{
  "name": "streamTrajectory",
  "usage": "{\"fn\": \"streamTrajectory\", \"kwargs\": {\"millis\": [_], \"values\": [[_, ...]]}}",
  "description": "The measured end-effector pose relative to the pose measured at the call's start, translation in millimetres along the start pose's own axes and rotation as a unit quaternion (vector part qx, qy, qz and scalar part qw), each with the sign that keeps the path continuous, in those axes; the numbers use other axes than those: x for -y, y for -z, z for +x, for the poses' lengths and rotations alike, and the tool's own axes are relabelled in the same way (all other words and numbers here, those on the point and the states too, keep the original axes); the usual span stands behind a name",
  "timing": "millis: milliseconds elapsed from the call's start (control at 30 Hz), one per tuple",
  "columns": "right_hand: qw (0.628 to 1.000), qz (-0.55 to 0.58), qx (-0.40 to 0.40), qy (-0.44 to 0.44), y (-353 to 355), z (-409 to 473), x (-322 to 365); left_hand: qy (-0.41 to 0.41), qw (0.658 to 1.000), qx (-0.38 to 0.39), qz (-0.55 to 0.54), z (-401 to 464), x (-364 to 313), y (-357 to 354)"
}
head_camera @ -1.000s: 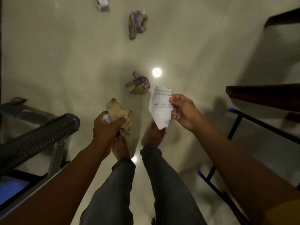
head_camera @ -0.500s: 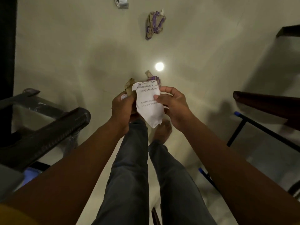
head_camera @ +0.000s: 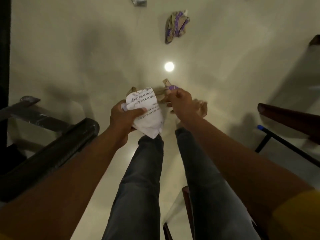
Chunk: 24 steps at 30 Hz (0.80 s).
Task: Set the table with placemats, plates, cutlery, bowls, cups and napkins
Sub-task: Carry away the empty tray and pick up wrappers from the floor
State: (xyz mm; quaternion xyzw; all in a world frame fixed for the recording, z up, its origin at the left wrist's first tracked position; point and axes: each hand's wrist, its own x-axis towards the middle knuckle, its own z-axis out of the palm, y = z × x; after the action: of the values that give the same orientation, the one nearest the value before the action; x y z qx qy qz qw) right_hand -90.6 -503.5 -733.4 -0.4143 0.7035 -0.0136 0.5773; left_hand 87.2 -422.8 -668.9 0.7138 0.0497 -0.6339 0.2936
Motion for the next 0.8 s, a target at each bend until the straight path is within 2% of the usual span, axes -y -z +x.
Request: {"fn": "streamTrajectory", "kwargs": {"millis": [100, 200, 267, 400, 500, 567, 633, 700, 800], "values": [[0.971, -0.229, 0.011, 0.069, -5, 56, -30, 0.001, 1.0, 0.002, -0.012, 28, 12, 13], [0.905, -0.397, 0.052, 0.143, -12, 104, -63, -0.003, 1.0, -0.003, -0.021, 57, 26, 22], [0.851, -0.492, 0.052, 0.176, -21, 133, -83, -0.007, 1.0, -0.005, -0.019, 74, 37, 25], [0.776, -0.588, 0.038, 0.224, -38, 170, -107, -0.002, 0.999, -0.037, -0.027, 91, 47, 25], [0.751, -0.61, 0.002, 0.252, -42, 181, -114, -0.002, 0.998, -0.05, -0.028, 96, 48, 22], [0.758, -0.601, -0.007, 0.253, -39, 183, -105, -0.006, 0.998, -0.052, -0.029, 97, 44, 18], [0.782, -0.585, 0.024, 0.211, -29, 184, -92, -0.008, 0.998, -0.051, -0.027, 94, 35, 10], [0.835, -0.525, 0.06, 0.15, -13, 183, -75, -0.01, 0.999, -0.043, -0.027, 89, 24, -1], [0.928, -0.356, 0.074, 0.081, 21, 176, -46, -0.016, 0.999, -0.028, -0.031, 76, 2, -19]]}}
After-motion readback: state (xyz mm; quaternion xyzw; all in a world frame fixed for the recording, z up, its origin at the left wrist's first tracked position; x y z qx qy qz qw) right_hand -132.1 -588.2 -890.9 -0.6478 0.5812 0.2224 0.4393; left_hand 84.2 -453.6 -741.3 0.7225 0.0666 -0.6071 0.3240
